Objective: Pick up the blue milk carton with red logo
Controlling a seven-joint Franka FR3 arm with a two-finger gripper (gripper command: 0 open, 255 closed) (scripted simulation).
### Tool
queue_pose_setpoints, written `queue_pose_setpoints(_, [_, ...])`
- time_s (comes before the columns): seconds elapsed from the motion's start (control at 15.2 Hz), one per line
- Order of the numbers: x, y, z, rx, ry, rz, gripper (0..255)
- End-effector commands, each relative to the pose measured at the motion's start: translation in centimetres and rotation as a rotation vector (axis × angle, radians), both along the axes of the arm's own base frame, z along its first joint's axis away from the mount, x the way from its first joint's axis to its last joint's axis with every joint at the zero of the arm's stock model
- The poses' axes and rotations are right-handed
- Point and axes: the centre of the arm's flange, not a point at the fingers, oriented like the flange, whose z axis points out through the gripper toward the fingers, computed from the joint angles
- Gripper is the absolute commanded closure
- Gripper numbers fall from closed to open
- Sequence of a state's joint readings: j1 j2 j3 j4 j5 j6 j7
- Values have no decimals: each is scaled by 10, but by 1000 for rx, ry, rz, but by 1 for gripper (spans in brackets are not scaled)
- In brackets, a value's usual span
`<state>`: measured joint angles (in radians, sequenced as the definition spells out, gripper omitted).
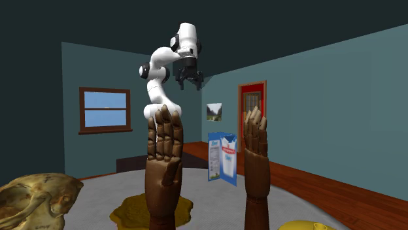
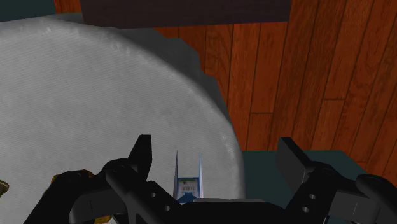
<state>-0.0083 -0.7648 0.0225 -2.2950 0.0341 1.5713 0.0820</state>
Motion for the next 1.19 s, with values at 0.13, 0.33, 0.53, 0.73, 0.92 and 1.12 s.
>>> queue_pose_setpoints(0.13, [24,-3,-13,-3,9,7,0])
queue_pose_setpoints(0.33, [61,-7,-32,-8,23,17,0])
queue_pose_setpoints(0.53, [97,-11,-52,-13,37,27,0])
queue_pose_setpoints(0.73, [133,-14,-72,-18,51,37,0])
queue_pose_setpoints(0.92, [168,-17,-93,-23,64,47,0])
queue_pose_setpoints(1.12, [204,-20,-114,-29,78,57,0])
